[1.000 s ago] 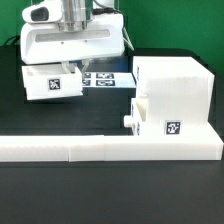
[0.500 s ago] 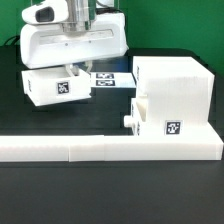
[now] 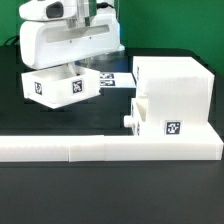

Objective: Assemble drawer

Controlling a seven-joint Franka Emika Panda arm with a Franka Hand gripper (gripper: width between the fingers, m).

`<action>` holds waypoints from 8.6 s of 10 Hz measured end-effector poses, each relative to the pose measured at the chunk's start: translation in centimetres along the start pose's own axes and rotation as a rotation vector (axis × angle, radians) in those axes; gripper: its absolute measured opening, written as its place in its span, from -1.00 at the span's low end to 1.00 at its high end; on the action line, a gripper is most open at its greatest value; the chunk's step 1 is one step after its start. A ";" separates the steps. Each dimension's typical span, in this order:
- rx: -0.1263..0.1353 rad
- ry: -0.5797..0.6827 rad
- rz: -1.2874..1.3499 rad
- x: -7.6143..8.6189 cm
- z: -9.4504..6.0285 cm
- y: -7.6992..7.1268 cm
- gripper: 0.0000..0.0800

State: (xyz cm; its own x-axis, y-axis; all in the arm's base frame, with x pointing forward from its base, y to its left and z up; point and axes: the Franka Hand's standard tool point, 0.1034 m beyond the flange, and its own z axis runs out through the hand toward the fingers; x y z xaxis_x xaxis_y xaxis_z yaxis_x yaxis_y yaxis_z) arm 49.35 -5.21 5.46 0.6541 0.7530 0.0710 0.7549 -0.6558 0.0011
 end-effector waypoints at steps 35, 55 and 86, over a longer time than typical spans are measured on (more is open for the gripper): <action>0.050 -0.045 -0.694 6.7 0.3 1.9 -0.89; 0.050 -0.051 -0.625 7.9 0.7 0.5 -0.60; 0.222 0.091 -0.553 9.6 0.0 0.5 0.62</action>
Offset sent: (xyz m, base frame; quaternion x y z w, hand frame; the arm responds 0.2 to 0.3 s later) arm 0.0000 0.0000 0.0000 0.0000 0.0000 -0.1938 0.9810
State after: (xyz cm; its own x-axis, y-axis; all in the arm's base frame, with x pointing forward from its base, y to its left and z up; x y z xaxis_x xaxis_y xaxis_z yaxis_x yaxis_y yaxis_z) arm 55.98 1.66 6.15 0.1626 0.9652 0.2048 0.9802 -0.1343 -0.1453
